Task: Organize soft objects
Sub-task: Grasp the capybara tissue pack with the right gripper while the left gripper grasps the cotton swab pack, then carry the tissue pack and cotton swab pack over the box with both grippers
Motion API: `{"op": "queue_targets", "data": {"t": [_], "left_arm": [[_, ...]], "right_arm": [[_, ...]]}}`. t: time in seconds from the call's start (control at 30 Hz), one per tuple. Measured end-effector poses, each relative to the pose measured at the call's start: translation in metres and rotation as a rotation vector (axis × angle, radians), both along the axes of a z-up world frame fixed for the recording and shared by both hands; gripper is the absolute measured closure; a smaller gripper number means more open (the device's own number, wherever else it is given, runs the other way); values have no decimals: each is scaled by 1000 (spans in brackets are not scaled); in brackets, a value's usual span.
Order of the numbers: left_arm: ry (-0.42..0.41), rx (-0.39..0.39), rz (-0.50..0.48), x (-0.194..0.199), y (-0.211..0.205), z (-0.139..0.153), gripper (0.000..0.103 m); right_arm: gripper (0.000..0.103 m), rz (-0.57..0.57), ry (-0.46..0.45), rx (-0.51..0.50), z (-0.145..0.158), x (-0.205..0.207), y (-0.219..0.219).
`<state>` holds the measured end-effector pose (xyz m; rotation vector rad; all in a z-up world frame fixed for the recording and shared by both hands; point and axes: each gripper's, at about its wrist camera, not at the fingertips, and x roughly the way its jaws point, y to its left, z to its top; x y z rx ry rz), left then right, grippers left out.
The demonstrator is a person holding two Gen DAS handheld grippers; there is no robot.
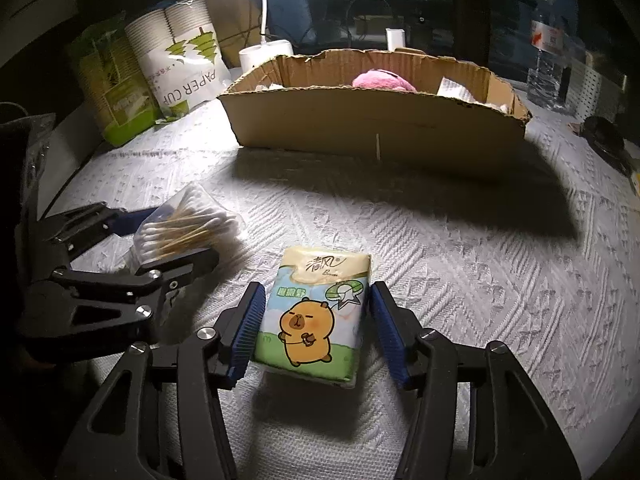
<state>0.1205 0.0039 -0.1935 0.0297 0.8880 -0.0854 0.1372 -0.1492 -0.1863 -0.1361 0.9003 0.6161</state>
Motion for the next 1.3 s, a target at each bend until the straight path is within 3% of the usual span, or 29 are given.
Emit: {"op": "queue_targets", "data": {"t": [0.2,1.3], "left_arm": [[-8,-13,-17,-1,-3,6,53],[-108,-67,19,38,-2,68,53]], "right_arm": [[48,18,-15,17,5,0,-1],[48,29,-92,109,55,50,-20]]}}
